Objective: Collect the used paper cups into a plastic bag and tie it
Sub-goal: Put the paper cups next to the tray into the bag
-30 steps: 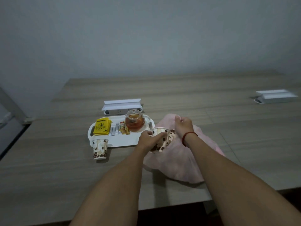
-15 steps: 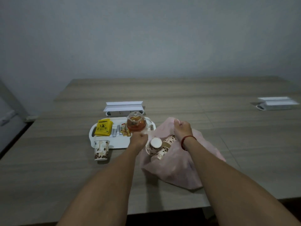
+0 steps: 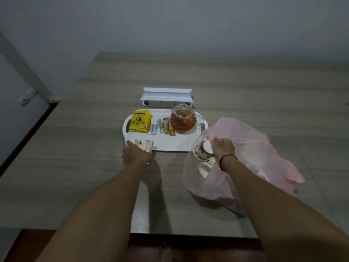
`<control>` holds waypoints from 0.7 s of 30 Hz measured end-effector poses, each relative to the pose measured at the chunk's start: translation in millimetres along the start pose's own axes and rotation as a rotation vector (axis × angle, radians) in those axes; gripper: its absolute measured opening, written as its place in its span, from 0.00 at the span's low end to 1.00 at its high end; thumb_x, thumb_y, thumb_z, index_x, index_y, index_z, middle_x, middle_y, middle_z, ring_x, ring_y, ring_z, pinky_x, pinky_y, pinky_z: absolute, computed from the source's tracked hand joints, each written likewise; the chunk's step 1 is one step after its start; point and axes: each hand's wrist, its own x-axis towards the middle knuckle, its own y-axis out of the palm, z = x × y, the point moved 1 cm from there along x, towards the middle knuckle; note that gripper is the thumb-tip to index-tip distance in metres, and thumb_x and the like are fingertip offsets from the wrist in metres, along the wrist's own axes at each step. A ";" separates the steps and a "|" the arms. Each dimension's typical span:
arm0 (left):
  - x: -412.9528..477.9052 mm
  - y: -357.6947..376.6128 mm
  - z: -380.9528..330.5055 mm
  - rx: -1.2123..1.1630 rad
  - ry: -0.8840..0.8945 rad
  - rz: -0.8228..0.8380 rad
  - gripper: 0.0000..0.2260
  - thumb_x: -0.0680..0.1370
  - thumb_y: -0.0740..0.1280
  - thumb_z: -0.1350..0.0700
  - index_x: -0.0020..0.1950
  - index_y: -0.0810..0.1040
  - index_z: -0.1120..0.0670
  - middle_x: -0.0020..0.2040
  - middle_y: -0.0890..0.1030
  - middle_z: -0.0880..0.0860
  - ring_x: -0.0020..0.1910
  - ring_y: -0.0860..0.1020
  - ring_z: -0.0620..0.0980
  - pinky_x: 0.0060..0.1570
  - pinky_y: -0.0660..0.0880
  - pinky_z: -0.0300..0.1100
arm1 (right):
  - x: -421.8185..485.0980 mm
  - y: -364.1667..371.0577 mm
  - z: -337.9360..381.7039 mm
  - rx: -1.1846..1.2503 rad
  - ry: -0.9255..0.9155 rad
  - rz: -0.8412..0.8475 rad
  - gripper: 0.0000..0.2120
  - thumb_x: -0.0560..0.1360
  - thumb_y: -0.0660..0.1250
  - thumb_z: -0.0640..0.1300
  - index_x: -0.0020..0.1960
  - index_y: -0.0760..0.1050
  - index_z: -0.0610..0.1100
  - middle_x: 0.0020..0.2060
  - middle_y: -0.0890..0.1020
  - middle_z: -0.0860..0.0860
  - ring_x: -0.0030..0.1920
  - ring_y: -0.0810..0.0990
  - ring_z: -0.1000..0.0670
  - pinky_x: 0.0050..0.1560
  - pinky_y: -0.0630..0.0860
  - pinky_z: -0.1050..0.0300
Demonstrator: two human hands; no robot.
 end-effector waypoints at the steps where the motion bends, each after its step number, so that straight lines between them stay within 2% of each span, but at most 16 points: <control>1: 4.4 3.4 3.9 -0.001 -0.015 0.013 0.43 0.68 0.76 0.47 0.75 0.57 0.55 0.70 0.67 0.61 0.69 0.67 0.62 0.66 0.68 0.54 | 0.6 2.1 -0.9 -0.012 0.000 0.002 0.15 0.79 0.55 0.47 0.40 0.70 0.38 0.40 0.71 0.40 0.44 0.69 0.46 0.51 0.72 0.50; 4: 13.2 14.6 13.4 -0.018 0.006 0.095 0.39 0.67 0.77 0.46 0.72 0.63 0.55 0.68 0.71 0.60 0.67 0.70 0.61 0.64 0.69 0.51 | 1.8 4.4 -3.3 -0.056 0.001 0.013 0.18 0.80 0.55 0.46 0.41 0.73 0.35 0.42 0.73 0.35 0.45 0.73 0.42 0.56 0.73 0.49; 6: 14.6 20.2 16.4 -0.040 0.026 0.141 0.35 0.67 0.77 0.46 0.68 0.68 0.55 0.66 0.74 0.58 0.66 0.73 0.60 0.60 0.71 0.50 | 2.5 5.5 -6.0 -0.062 0.002 0.016 0.19 0.80 0.55 0.46 0.42 0.74 0.33 0.43 0.74 0.33 0.46 0.74 0.40 0.53 0.72 0.51; 7: 13.9 21.5 16.5 -0.052 0.027 0.146 0.33 0.67 0.77 0.46 0.68 0.69 0.56 0.66 0.75 0.58 0.65 0.74 0.60 0.59 0.72 0.49 | 2.1 6.4 -7.4 -0.054 0.005 0.020 0.17 0.80 0.55 0.47 0.41 0.73 0.35 0.41 0.73 0.35 0.45 0.72 0.42 0.51 0.70 0.52; 11: 5.5 22.0 12.9 -0.128 0.012 0.157 0.33 0.68 0.76 0.46 0.68 0.70 0.58 0.66 0.75 0.58 0.65 0.74 0.60 0.59 0.73 0.49 | -1.2 5.2 -7.2 -0.019 0.021 0.030 0.15 0.79 0.55 0.47 0.39 0.68 0.38 0.39 0.70 0.41 0.43 0.68 0.47 0.47 0.63 0.57; 16: -26.4 18.5 -12.8 -0.263 0.082 0.192 0.34 0.68 0.72 0.43 0.69 0.69 0.58 0.65 0.76 0.58 0.62 0.76 0.60 0.60 0.76 0.51 | -7.6 -18.6 10.2 0.078 0.005 0.014 0.17 0.79 0.56 0.46 0.35 0.69 0.38 0.38 0.72 0.40 0.42 0.70 0.46 0.46 0.65 0.56; 18: -45.9 19.3 -28.0 -0.310 0.139 0.245 0.33 0.68 0.72 0.42 0.67 0.72 0.58 0.63 0.78 0.58 0.60 0.78 0.59 0.55 0.78 0.50 | -11.4 -34.2 15.9 0.098 -0.009 -0.005 0.18 0.79 0.56 0.46 0.33 0.69 0.39 0.38 0.72 0.40 0.42 0.70 0.46 0.46 0.65 0.56; 21: -80.8 24.4 -51.0 -0.380 0.250 0.416 0.27 0.71 0.71 0.45 0.65 0.75 0.57 0.59 0.81 0.57 0.54 0.80 0.56 0.41 0.77 0.43 | -18.5 -62.1 25.4 0.147 -0.017 -0.042 0.18 0.79 0.55 0.47 0.33 0.69 0.40 0.39 0.73 0.41 0.43 0.72 0.46 0.47 0.66 0.56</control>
